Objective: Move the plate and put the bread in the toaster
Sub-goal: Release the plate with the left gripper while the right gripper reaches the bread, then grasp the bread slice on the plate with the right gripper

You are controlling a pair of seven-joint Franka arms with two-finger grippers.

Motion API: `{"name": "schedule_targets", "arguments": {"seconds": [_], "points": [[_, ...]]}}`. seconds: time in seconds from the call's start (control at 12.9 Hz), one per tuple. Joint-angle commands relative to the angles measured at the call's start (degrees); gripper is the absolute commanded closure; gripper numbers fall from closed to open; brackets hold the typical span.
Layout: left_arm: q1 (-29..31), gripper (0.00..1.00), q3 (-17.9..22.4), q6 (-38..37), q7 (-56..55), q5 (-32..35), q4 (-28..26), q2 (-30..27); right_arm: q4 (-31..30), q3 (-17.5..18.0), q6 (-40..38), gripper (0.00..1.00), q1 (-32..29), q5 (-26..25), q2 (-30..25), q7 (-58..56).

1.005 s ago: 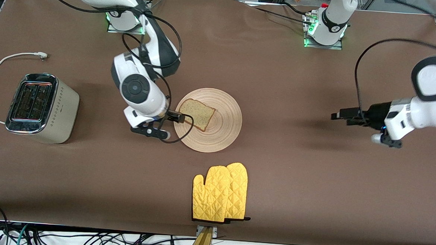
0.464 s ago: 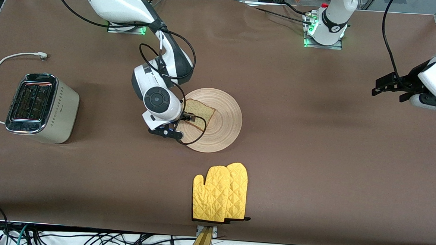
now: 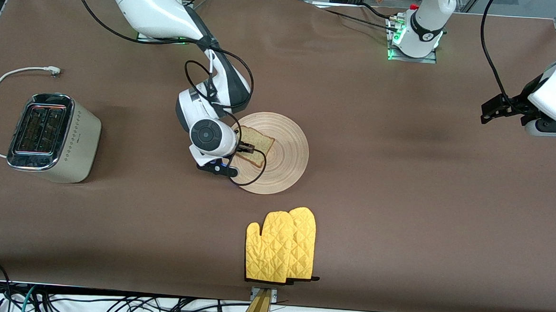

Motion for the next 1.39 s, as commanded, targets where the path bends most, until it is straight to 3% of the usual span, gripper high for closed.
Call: {"name": "schedule_targets", "arguments": {"seconds": [0.0, 0.54, 0.62, 0.85, 0.93, 1.08, 1.31], "points": [[2.1, 0.0, -1.1, -1.0, -0.6, 1.7, 1.7, 0.3, 0.4, -0.3, -0.2, 0.0, 1.6, 0.9, 0.7, 2.9], [2.2, 0.0, -1.4, -0.9, 0.5, 1.0, 1.5, 0.4, 0.3, -0.4, -3.5, 0.01, 1.7, 0.9, 0.5, 2.9], [2.1, 0.0, -1.4, -0.9, 0.5, 1.0, 1.5, 0.4, 0.2, -0.4, -3.5, 0.07, 1.7, 0.9, 0.5, 2.9], [2.2, 0.0, -1.3, -1.1, 0.6, 1.0, 1.2, 0.4, 0.2, -0.4, -3.5, 0.48, 1.7, 1.0, 0.6, 3.0], [2.2, 0.0, -1.3, -1.0, 0.6, 1.0, 1.0, 0.4, 0.2, -0.4, -3.4, 0.55, 1.7, 1.0, 0.6, 3.0], [2.2, 0.0, -1.3, -1.0, 0.6, 1.0, 0.9, 0.4, 0.2, -0.4, -3.1, 0.6, 1.7, 1.0, 0.7, 3.0], [2.3, 0.0, -1.4, -1.1, 0.6, 1.0, 0.9, 0.4, 0.1, -0.4, -2.8, 0.84, 1.7, 1.0, 0.8, 3.0]]}}
